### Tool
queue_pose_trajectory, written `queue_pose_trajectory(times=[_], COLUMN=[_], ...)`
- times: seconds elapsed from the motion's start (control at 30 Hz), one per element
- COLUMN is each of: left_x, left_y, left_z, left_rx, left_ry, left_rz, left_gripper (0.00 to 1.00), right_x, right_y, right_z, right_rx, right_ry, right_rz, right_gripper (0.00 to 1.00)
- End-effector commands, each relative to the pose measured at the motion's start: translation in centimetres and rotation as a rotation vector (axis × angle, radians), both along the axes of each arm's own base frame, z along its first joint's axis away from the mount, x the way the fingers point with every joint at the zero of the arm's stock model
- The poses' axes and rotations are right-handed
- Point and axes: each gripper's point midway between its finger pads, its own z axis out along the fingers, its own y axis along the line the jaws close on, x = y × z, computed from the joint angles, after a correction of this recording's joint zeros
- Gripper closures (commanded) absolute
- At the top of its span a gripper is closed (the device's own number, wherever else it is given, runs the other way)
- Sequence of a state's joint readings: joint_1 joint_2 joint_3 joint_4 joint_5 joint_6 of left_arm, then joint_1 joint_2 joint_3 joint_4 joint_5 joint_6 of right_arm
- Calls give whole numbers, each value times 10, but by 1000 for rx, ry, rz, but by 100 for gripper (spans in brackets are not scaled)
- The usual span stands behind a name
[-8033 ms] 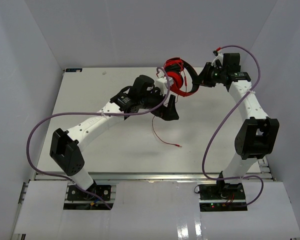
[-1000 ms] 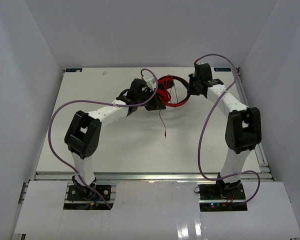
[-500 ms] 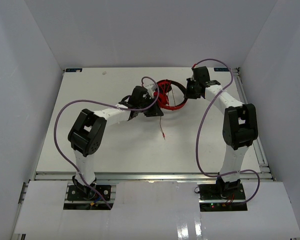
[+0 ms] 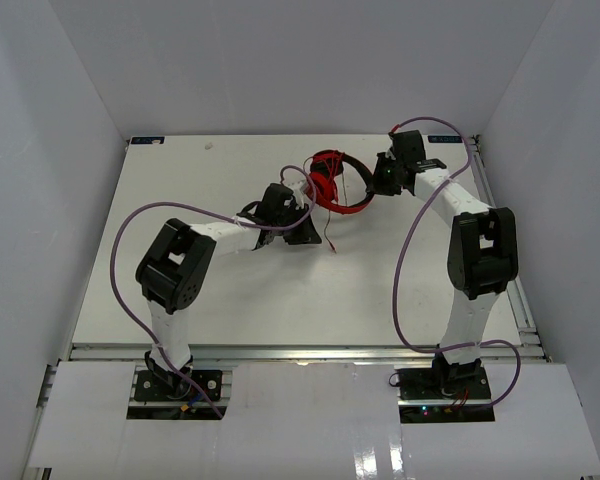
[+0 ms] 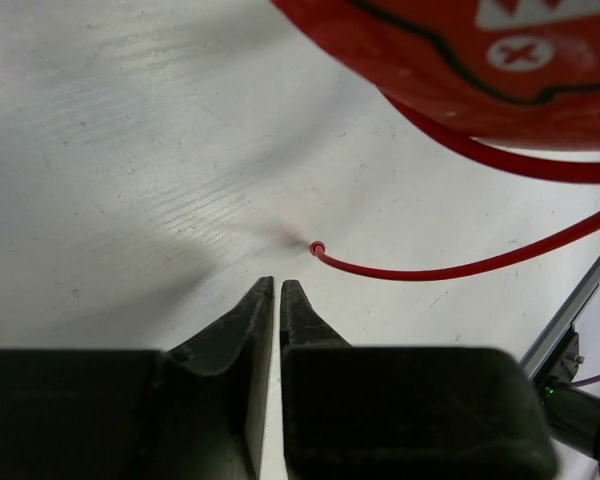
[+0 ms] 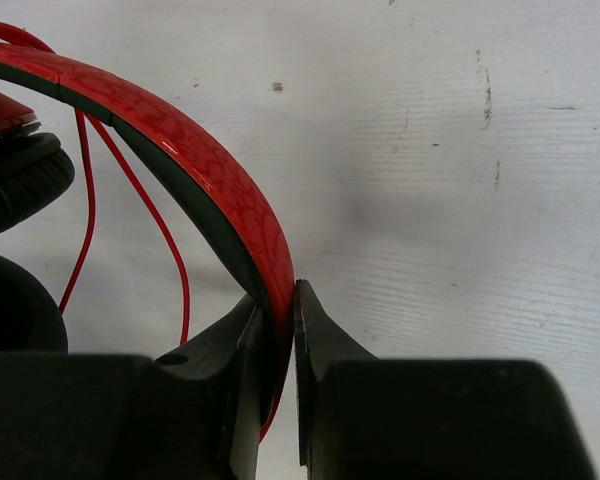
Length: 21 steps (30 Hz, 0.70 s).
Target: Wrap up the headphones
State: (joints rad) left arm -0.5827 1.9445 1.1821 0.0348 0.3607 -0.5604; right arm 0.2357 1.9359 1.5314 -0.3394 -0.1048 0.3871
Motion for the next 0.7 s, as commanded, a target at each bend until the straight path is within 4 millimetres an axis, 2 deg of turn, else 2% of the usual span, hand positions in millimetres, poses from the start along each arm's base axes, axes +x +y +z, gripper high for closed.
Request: queue_pose_trajectory(times=[0.0,0.1,0.13,0.23,0.3,0.33,0.37,0.43,0.5,0.53,0.63,0.67], left_x=[4,3,3,-1,-5,-8,-11,-19,-31,-38,-62,-71], left_y=[-6,-5,-4,8,25,32,43,58,69,73,68,63], left_z=[35,38,39,52,51,63,57,74,72,78,97,98], left_rx=[-63,-73,-70,-48,5,15,50,58,70,59,-31,-69], left_ry=[-88,-95,-103,-147,-175,-211,-219,-263,-268,-282,-321,-335], left_rz=[-6,-1,4,24,58,60,72,86,75,68,-20,-71], left_gripper=[86,86,82,62,48,40,39,36,35,35,36,37], right_x=[9,8,8,9,10,9,10,11,15,18,32,36], right_y=[13,10,9,5,4,4,4,5,5,5,6,7], right_z=[72,74,74,70,63,60,54,47,42,41,45,48], right_rx=[127,124,121,109,94,90,83,77,72,69,69,67], right_ry=[-158,-163,-164,-160,-152,-147,-137,-127,-124,-124,-139,-147], right_rz=[25,24,23,24,34,44,49,55,57,57,56,57], right_gripper=[92,92,92,92,92,92,92,92,92,92,92,92])
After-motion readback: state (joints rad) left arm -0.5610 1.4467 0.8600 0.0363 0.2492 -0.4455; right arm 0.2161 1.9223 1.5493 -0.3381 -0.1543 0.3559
